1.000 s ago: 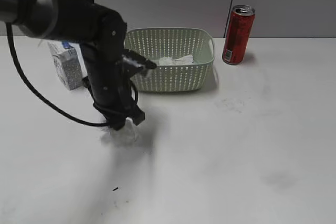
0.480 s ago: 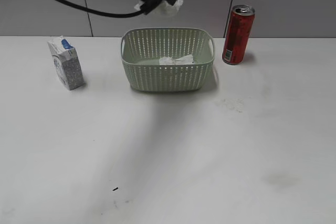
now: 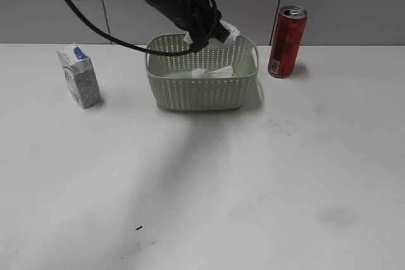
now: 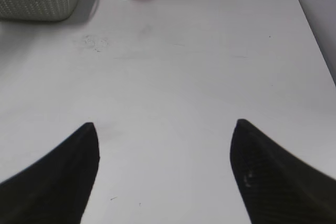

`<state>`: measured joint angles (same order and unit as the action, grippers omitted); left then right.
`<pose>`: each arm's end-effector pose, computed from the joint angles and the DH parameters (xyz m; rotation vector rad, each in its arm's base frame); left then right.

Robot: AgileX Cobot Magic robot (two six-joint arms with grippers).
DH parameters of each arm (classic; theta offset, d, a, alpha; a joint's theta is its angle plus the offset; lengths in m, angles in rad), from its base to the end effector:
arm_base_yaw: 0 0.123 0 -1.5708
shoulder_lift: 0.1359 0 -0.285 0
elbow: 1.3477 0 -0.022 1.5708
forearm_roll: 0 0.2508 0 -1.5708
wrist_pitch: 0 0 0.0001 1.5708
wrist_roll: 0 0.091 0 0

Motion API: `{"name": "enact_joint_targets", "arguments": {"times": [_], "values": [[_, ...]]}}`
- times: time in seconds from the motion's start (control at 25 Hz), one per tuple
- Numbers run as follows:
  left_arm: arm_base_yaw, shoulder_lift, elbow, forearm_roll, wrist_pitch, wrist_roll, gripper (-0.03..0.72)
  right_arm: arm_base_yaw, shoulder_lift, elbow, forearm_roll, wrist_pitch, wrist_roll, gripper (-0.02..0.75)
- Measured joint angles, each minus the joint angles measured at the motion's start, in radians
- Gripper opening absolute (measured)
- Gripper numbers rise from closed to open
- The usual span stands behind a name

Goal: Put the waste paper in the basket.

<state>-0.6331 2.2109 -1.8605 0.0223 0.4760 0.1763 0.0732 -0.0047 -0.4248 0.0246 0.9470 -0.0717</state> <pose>0.4155 -0.3038 0.2210 0.9294 2.1247 -0.2104 0.0071 0.0023 0.2653 -0.1433 1.9959 0.0302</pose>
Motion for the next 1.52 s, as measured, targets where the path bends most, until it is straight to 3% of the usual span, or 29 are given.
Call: {"name": "enact_joint_targets", "arguments": {"times": [0.12, 0.28, 0.56, 0.72, 0.84, 1.08, 1.24, 1.52], "values": [[0.0, 0.011, 0.0, 0.0, 0.036, 0.0, 0.588, 0.0, 0.0, 0.0, 0.0, 0.0, 0.0, 0.589], [0.006, 0.006, 0.0, 0.0, 0.104, 0.0, 0.664, 0.0, 0.0, 0.0, 0.0, 0.0, 0.0, 0.589], [0.025, -0.068, 0.0, -0.004, 0.288, -0.009, 0.664, 0.0, 0.0, 0.0, 0.0, 0.0, 0.0, 0.589], [0.07, -0.147, 0.0, -0.013, 0.388, -0.054, 0.661, 0.0, 0.0, 0.0, 0.0, 0.0, 0.0, 0.589], [0.135, -0.208, -0.001, -0.049, 0.472, -0.065, 0.654, 0.0, 0.0, 0.0, 0.0, 0.0, 0.0, 0.589], [0.33, -0.272, -0.002, -0.085, 0.697, -0.068, 0.636, 0.0, 0.003, 0.0, 0.0, 0.0, 0.0, 0.589], [0.44, -0.293, 0.014, -0.091, 0.736, -0.068, 0.605, 0.0, 0.003, 0.0, 0.0, 0.0, 0.0, 0.589], [0.558, -0.369, 0.093, -0.136, 0.743, -0.068, 0.586, 0.0, 0.003, 0.0, 0.0, 0.0, 0.0, 0.589]]}}
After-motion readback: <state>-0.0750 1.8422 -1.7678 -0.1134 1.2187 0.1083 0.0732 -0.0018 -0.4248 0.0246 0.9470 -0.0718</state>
